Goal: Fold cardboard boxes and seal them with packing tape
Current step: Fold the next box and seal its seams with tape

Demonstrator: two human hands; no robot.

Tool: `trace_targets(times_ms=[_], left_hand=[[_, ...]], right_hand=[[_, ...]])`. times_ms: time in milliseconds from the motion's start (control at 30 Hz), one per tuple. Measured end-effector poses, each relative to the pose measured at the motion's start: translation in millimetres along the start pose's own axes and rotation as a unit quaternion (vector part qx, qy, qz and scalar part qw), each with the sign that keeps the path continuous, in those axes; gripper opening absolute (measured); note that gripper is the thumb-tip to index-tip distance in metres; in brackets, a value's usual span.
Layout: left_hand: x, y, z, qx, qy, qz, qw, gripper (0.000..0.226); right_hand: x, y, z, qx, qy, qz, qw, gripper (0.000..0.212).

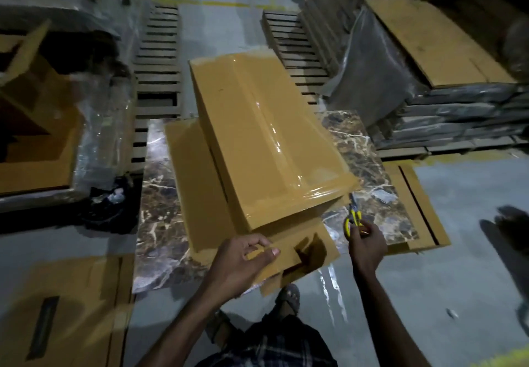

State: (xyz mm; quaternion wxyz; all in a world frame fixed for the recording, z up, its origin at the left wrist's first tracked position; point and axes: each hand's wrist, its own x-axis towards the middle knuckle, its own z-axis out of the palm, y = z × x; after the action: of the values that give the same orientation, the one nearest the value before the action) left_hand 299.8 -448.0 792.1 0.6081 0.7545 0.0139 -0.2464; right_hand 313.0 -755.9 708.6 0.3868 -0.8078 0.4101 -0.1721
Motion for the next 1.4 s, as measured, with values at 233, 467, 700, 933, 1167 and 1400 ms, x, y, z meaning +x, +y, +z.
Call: trace_targets(times_ms=[233,467,700,933,1167,1400], left_hand=[[39.5,18.8,80.6,0.049,-0.039,-0.010,0.998,0.006],[104.0,38.7,161.5,0.052,-0.001,-0.037,0.998,0.033],[189.9,57.9,240.7,0.039,-0.007,-0.053,0.998,0.023],[252.3,54.2,282.8,0.119,0.028,-0.045,0.992,0.027],[275.4,45.4,297.3,0.230,0.030,-0.075,0.970,0.030],[279.5,37.5,303.8,0.241,0.049,-0.085,0.966,0.041]], right_hand=[[91.3,58.2,35.5,-0.236,-0.144,0.012,0.961,0.038],[132.9,90.5,41.9,-0.241,-0.142,0.033,0.959,0.054],[169.7,106.3,9.1,-0.279,-0.262,-0.062,0.922,0.027],[193.8,110.2,-15.0,-0.268,-0.315,-0.144,0.899,0.035],[201.1,124.1,-61.0,-0.222,-0.281,-0.233,0.904,0.035],[209.4,112.8,-84.5,-0.211,-0.246,-0.238,0.916,0.036]])
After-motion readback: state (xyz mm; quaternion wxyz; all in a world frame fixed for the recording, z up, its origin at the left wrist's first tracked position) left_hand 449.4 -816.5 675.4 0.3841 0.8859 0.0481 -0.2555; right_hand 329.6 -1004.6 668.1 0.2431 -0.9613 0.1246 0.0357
